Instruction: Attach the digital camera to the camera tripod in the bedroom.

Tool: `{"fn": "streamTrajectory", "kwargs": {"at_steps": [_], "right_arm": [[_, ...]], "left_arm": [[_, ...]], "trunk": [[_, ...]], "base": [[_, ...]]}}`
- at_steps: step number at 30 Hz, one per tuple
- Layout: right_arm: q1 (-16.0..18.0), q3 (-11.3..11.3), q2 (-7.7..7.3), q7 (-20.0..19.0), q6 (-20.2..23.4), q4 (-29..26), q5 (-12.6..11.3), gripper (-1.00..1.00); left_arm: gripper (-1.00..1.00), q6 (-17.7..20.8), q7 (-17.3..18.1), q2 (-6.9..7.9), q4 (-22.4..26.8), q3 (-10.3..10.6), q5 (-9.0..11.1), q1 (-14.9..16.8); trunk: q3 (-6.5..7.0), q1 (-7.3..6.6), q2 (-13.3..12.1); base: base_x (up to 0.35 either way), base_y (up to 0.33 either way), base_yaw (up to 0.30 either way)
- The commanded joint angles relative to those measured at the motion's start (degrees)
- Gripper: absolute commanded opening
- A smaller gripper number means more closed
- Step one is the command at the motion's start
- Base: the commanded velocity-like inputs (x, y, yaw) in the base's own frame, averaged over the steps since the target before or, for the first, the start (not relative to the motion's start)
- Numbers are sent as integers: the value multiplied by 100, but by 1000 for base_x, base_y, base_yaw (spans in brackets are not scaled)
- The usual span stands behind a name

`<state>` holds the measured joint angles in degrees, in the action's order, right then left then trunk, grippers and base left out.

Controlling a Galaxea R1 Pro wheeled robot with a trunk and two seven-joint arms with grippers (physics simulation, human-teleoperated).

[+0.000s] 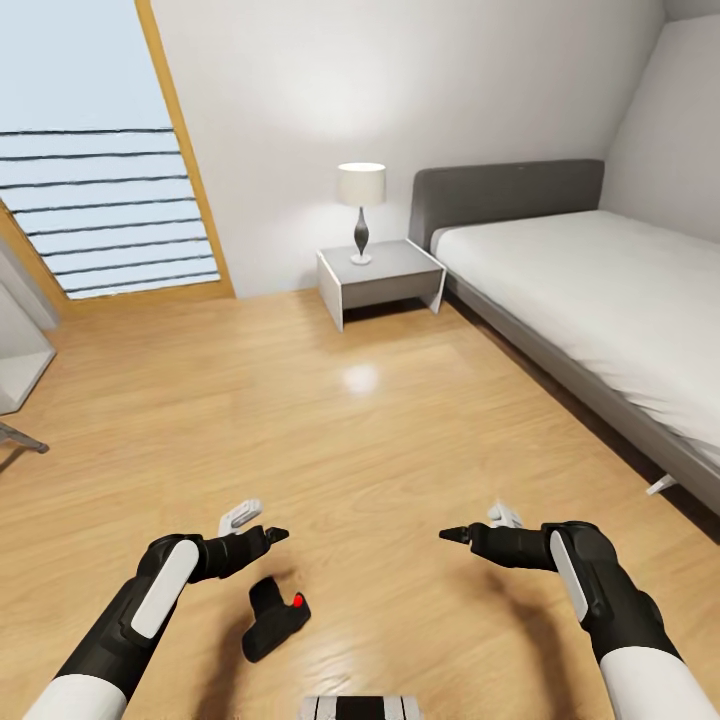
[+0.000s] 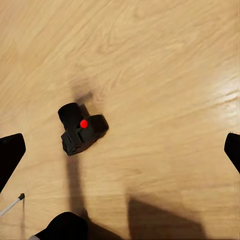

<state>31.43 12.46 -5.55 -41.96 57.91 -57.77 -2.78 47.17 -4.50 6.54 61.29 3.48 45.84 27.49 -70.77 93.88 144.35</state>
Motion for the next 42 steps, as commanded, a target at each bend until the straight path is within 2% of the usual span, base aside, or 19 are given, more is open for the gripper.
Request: {"fn": "streamTrajectory", "kwargs": {"at_steps": [1,22,27,32,35,42], "right_arm": [[3,9,-1,3,45,-1,-30,100],[3,63,-40,-40,36,-40,-97,100],[3,67,-53,-42,36,-126,-112,100],[4,69,-61,-41,35,-253,-110,100],[5,71,-71,-41,34,-273,-109,100],[3,71,-77,-43,36,-283,-109,100]], "left_arm": [[100,11,-47,5,6,13,57,2],[100,-33,-55,11,-14,20,25,2],[100,-201,-44,19,-14,25,-191,2],[100,-323,-28,1,15,54,-521,2],[100,-344,-23,7,15,110,-598,2],[100,-356,-16,8,17,151,-643,2]], "trunk": [[-27,1,4],[-493,55,32],[-603,68,38],[-714,81,45],[-781,89,49],[-936,107,58]], "base": [[0,0,0],[0,0,0],[0,0,0],[0,0,0],[0,0,0],[0,0,0]]}}
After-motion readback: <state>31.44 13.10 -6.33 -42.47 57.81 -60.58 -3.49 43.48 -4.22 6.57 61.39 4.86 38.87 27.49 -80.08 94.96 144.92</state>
